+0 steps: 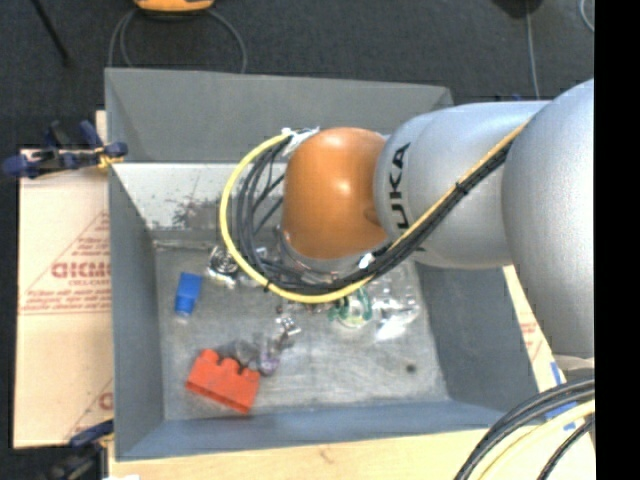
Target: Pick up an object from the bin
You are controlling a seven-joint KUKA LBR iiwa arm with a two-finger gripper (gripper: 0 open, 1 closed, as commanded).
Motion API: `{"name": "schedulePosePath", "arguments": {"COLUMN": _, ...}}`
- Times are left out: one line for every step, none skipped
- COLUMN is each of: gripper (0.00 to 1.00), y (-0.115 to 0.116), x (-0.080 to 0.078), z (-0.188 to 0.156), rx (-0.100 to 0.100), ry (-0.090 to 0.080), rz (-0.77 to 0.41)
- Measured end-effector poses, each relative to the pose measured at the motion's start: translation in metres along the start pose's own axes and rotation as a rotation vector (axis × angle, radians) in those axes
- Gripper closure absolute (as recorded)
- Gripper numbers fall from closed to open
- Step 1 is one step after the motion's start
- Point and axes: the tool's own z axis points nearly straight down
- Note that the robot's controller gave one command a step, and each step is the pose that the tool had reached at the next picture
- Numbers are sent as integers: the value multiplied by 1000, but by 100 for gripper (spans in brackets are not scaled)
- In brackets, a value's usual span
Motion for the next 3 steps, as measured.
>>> {"name": "schedulePosePath", "arguments": {"gripper": 0, "y": -5, "x": 34, "z": 16, "rx": -1, "ry": -1, "rz": 115}}
{"name": "schedulePosePath", "arguments": {"gripper": 0, "y": -2, "x": 33, "z": 3, "rx": -1, "ry": -7, "rz": 175}}
{"name": "schedulePosePath", "arguments": {"gripper": 0, "y": -14, "x": 40, "z": 56, "rx": -2, "ry": -10, "rz": 266}}
